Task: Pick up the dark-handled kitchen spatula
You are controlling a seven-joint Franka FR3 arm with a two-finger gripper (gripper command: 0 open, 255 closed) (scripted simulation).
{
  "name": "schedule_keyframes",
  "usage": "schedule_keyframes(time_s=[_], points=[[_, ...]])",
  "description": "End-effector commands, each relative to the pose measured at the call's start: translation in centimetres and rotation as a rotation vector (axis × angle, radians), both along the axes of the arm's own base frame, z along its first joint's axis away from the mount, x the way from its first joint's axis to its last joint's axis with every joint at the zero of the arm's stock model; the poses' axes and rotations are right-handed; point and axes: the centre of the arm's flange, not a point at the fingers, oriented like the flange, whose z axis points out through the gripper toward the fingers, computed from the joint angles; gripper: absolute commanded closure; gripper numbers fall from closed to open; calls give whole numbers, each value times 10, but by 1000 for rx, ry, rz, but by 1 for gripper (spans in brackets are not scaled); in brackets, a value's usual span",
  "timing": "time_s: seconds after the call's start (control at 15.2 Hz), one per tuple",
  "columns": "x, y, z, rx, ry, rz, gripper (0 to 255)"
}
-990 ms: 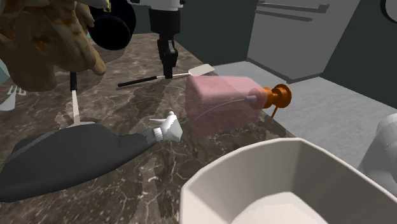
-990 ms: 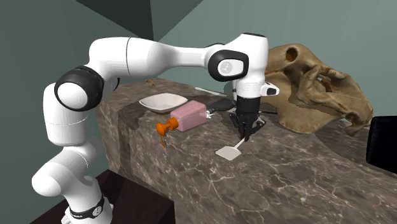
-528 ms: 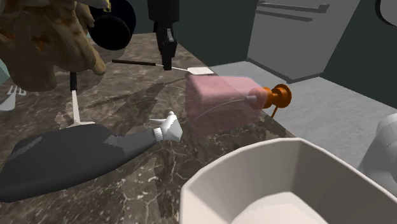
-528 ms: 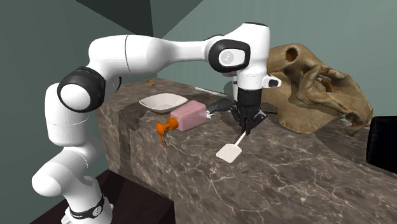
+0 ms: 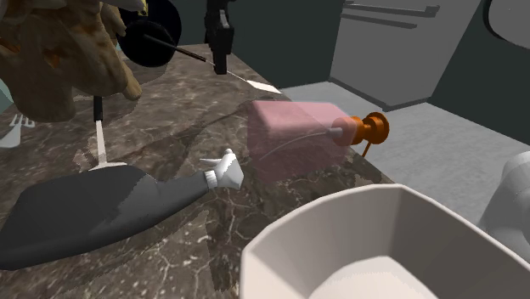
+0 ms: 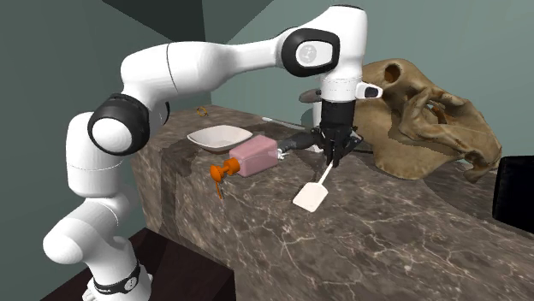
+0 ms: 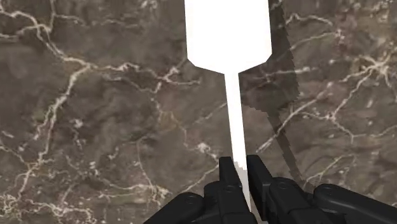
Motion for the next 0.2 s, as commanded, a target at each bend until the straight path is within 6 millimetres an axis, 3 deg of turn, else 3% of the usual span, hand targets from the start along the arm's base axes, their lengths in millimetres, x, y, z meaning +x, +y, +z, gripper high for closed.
schedule_keyframes(time_s=[0.0,0.13], points=[[-1,0,10,0,0,0,255],[-1,0,11,0,0,0,255]])
